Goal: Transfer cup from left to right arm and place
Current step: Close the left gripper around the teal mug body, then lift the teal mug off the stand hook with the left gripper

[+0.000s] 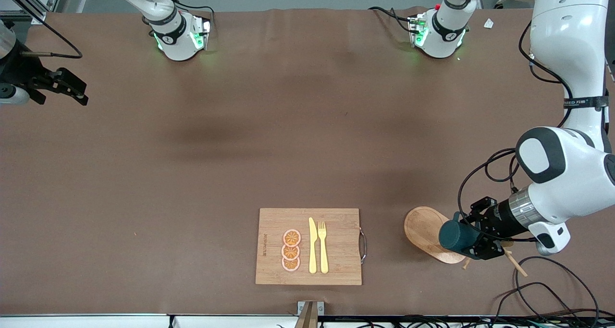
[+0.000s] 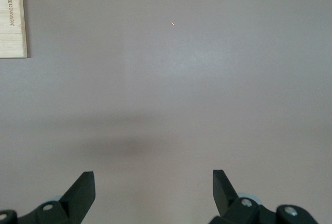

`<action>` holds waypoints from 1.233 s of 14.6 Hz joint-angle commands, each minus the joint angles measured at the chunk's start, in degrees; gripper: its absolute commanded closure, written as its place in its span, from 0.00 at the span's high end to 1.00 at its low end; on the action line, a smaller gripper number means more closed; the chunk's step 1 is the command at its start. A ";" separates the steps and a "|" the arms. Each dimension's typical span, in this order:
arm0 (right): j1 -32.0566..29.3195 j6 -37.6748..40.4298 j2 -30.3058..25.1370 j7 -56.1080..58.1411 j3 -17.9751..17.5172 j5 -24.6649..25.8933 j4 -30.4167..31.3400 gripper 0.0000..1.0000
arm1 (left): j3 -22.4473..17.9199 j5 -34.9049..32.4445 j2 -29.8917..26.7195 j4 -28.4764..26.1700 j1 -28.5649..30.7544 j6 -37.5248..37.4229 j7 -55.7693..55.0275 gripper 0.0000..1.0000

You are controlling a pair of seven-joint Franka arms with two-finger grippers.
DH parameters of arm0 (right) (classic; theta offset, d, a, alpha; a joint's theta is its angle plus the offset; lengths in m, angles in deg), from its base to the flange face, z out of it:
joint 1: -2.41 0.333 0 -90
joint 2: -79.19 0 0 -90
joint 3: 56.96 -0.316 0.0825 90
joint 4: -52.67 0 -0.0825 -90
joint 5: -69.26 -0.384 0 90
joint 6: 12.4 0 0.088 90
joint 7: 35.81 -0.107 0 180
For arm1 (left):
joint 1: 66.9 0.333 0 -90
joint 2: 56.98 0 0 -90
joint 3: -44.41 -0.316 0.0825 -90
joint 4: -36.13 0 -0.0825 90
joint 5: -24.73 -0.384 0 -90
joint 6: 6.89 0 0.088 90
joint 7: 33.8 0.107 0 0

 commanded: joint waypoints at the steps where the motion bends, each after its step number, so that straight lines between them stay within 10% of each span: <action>1: -0.67 0.46 -0.89 1.11 -0.23 -0.91 0.14 1.00 | 0.06 0.47 1.37 1.20 0.12 -0.58 -0.55 0.59; 18: -0.67 0.46 -0.89 1.11 -0.23 -0.91 0.14 1.00 | 0.68 -0.23 -4.68 2.43 1.27 -11.66 0.68 0.58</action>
